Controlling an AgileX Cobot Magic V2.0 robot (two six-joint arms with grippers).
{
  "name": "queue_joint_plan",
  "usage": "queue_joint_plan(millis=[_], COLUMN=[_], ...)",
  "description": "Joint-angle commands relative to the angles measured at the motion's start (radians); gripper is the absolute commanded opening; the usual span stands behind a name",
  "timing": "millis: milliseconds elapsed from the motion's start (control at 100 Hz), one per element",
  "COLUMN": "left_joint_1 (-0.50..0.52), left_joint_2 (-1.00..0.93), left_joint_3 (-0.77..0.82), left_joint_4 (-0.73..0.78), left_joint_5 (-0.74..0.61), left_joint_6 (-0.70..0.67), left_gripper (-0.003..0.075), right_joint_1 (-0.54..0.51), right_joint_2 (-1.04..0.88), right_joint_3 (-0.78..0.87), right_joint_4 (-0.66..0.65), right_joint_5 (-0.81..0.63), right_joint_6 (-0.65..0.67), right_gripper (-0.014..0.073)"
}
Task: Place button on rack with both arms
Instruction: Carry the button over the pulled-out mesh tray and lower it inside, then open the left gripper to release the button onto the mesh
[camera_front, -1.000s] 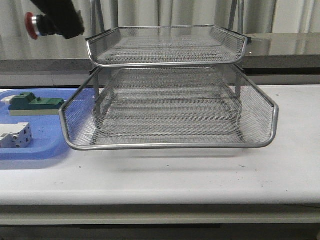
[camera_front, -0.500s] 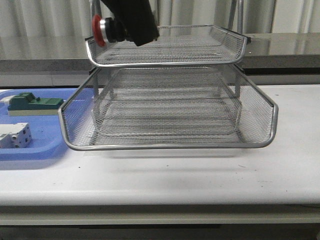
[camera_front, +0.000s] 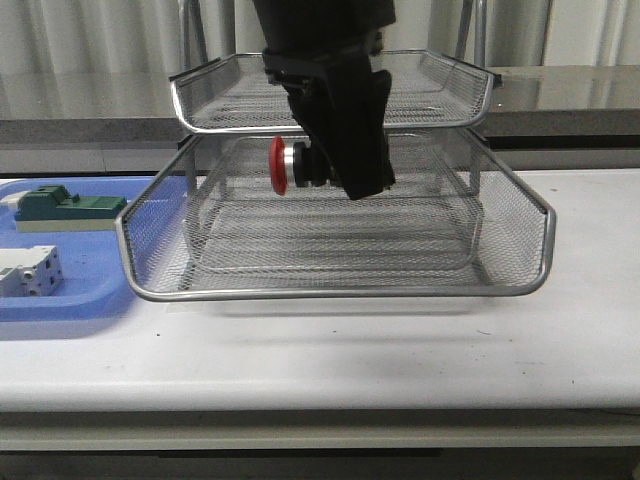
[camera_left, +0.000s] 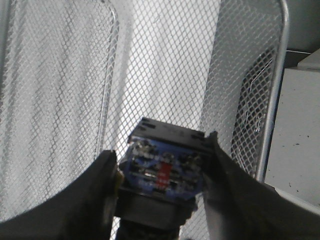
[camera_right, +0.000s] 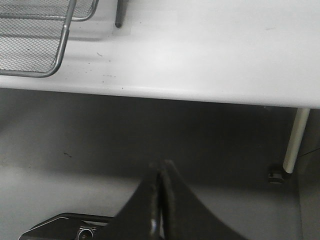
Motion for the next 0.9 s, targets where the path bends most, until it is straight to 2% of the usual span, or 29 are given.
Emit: queue_joint_plan(millis=[0,70,220,330,710,890], left_joint_1=[-0.009,-0.032,-0.032,-0.032,-0.032,-0.025], left_joint_2=[-0.046,-0.044,-0.042,-0.042,-0.042,-0.081], left_joint_3=[-0.024,-0.024,-0.024,-0.024,-0.024,-0.024], left_joint_4=[-0.021,-0.021,-0.021,-0.021,-0.011,-0.011], left_joint_5=[-0.038,-0.038,-0.038,-0.038,-0.031,-0.027], left_joint_6=[-0.011,-0.011,-0.011,-0.011,-0.036,-0.094], left_gripper=[0.0079,0.0127,0.0333,0.0409,0.0412,0.0412], right_joint_1=[-0.005,-0.005,-0.005,-0.005,-0.005,-0.005], right_joint_2=[0.009,0.009,0.009,0.009,0.009,0.009], right_joint_3=[-0.034,-0.034,-0.034,-0.034,-0.034,-0.034], right_joint_4=[-0.002,-0.002,-0.002,-0.001,-0.001,-0.001], right_joint_5=[-0.054,-0.054,-0.054,-0.054,-0.054,-0.054], right_joint_6=[-0.003,-0.003,-0.003,-0.003,-0.003,-0.003], right_gripper=[-0.0071,-0.0071,-0.0071,-0.0071,-0.0071,-0.0071])
